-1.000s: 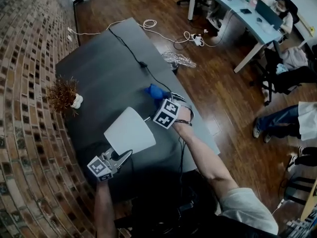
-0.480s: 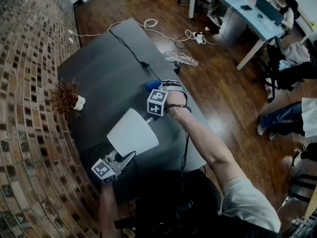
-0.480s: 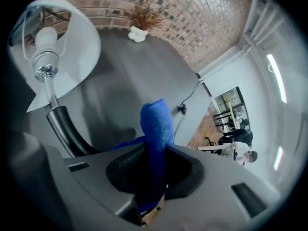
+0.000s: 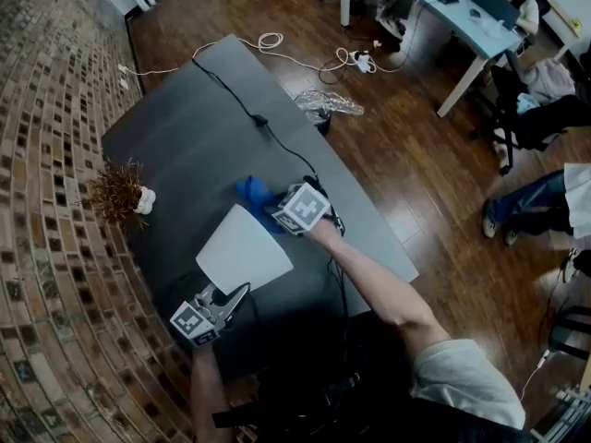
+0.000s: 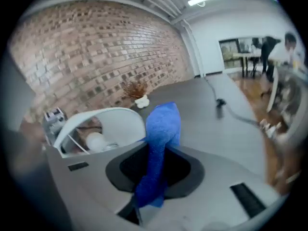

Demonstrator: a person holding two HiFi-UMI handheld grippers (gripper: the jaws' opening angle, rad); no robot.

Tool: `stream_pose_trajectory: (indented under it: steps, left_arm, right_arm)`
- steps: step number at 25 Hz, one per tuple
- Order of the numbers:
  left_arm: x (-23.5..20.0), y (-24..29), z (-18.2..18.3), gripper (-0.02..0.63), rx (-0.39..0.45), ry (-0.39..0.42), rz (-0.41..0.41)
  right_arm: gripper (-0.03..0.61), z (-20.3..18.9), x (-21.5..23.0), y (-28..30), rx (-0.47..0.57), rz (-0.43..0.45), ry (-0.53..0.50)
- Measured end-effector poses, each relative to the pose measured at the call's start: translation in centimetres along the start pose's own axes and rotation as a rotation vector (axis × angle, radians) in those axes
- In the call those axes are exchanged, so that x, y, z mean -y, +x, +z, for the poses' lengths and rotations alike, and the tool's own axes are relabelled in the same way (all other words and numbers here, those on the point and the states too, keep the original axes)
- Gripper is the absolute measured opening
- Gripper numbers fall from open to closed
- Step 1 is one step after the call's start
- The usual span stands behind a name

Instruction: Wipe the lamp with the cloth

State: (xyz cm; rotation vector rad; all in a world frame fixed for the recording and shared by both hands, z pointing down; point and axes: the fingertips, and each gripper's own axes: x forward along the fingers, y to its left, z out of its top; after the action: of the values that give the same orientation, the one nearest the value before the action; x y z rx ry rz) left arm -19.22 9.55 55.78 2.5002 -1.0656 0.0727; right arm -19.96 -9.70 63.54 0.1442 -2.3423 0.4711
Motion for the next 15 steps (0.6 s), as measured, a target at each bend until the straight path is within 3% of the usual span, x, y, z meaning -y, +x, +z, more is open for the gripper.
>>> stream_pose_trajectory:
  steps: [2,3,5,7,9,11,15]
  left_arm:
    - [-1.1,-0.2,0.8,0.018,0.025,-0.072,0.033]
    - [-1.7,-0.5,1.5,0.021,0.038,-0.115,0.054]
    - [-2.7,-0.9,3.6,0.026,0.052,-0.182,0.066]
    - [-3.4,-0.8,6.7,0.028,0.036,-0.195,0.048]
    - [-4.0,-0.4,10.0,0.029,-0.036,-0.142,0.038]
    - [-4.4,0.1,12.8,0.029,-0.154,-0.019,0.019]
    - [-5.5,1.9,16.7,0.034,-0.458,0.229,-0.022]
  right_arm:
    - [0.077,1.5,4.1,-2.8,0.005,-0.273,-0.179]
    - [0.077,2.4,5.5,-4.7,0.04,-0.354,-0.235]
    - [0.077,4.1,6.5,-9.1,0.201,-0.36,-0.194]
    - [0.077,5.0,7.5,-14.0,0.359,-0.322,-0.057]
    - [0.077,4.5,8.5,-18.3,0.464,-0.304,0.072]
    - [0.077,2.2,8.7,-20.8,0.513,-0.257,0.181]
    - [0.077,-5.3,7.9,-19.7,0.445,-0.194,0.27]
